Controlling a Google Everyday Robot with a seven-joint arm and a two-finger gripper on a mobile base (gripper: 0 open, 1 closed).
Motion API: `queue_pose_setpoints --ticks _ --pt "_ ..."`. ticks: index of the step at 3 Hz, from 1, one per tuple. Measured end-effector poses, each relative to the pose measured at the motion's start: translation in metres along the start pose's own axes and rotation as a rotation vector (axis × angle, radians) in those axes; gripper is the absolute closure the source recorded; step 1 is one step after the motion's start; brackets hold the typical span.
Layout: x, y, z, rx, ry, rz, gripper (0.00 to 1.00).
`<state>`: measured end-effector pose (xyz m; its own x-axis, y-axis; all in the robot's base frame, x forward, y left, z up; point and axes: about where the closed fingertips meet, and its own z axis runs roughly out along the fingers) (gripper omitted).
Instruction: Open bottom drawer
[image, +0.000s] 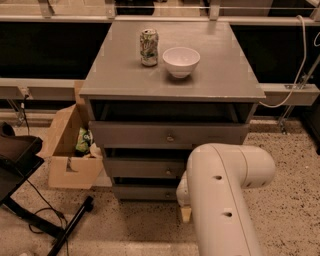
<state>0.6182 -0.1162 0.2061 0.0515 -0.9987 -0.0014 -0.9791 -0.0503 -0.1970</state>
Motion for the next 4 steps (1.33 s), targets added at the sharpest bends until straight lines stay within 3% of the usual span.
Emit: queue_pose_setpoints --ticks 1,4 --pt "0.005 -0.009 0.001 0.042 0.015 -0.001 0.0" --pt "0.008 -0.021 0.032 0.108 0.021 0.106 0.0"
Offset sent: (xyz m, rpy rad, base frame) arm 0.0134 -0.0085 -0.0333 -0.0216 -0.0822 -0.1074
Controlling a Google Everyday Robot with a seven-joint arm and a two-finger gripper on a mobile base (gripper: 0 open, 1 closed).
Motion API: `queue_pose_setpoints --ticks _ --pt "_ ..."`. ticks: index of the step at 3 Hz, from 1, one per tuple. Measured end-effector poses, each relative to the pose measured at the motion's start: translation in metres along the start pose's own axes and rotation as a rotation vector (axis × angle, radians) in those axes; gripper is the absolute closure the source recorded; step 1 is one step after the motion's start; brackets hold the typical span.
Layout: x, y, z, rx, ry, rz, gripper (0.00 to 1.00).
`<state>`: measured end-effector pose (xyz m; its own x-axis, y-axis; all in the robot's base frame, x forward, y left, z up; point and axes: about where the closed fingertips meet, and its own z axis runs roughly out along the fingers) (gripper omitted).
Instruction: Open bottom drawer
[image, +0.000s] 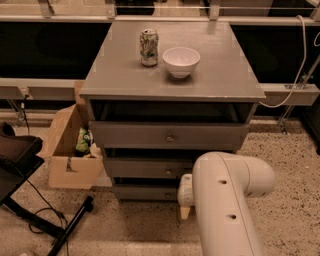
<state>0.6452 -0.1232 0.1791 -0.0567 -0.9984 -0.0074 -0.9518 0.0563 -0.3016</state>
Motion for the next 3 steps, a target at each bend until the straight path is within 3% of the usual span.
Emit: queue_pose_setpoints --ticks 1,2,3 --pt "-0.005 -0.007 0.004 0.016 -0.003 0.003 0.0" --pt "-0.01 -0.01 0.015 -0.002 0.017 0.003 0.0" --pt "-0.011 -0.008 0.026 -0.045 0.04 0.054 0.18"
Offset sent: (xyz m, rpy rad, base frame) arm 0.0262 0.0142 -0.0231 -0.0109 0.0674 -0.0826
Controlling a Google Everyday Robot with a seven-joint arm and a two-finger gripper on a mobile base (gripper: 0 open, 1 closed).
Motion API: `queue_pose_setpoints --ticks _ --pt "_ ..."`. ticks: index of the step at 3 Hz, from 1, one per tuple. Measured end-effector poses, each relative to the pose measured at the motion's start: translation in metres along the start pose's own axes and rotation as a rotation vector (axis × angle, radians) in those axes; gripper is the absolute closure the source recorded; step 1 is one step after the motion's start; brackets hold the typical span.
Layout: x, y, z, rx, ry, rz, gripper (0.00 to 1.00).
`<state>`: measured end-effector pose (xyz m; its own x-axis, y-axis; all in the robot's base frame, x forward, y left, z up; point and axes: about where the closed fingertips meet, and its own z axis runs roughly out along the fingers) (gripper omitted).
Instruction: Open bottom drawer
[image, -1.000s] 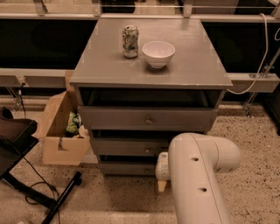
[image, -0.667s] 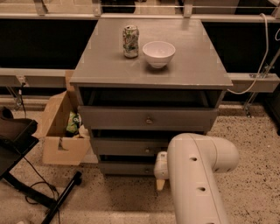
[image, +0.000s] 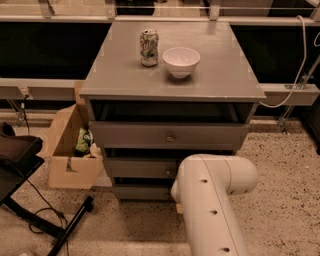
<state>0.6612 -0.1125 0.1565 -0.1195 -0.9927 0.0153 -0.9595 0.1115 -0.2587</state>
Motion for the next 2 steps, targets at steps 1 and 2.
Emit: queue_pose_setpoints --ticks 1,2 --pt "0.005 0.0 0.003 -0.033 0.03 0.048 0.41" --pt "0.02 0.004 -0.005 -0.045 0.069 0.082 0.72"
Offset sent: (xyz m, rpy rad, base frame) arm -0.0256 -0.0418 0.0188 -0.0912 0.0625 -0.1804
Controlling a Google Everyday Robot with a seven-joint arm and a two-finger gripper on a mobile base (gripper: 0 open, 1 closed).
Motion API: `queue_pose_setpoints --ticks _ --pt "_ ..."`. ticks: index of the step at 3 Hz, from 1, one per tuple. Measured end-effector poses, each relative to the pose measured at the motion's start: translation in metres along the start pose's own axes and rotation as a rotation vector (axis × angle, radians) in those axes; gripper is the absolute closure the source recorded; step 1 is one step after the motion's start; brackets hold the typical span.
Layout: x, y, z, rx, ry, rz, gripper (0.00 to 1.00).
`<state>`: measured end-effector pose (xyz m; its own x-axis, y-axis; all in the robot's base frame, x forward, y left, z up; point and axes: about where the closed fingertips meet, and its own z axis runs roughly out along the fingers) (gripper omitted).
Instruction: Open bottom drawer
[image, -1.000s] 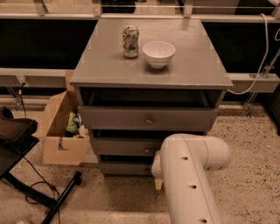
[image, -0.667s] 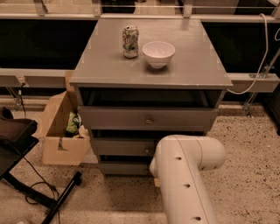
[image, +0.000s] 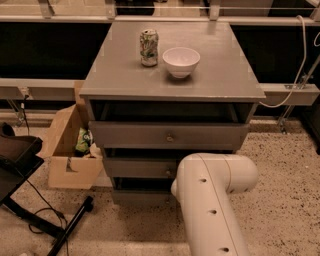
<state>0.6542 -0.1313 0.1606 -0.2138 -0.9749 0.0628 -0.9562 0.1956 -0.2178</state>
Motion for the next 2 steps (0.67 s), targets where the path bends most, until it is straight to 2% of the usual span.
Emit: queue_pose_setpoints --ticks 1,2 --pt "0.0001 -0.0003 -0.0015 0.0 0.0 0.0 0.95" --pt "0.0002 -0.0005 -0.0025 0.0 0.0 0.0 0.0"
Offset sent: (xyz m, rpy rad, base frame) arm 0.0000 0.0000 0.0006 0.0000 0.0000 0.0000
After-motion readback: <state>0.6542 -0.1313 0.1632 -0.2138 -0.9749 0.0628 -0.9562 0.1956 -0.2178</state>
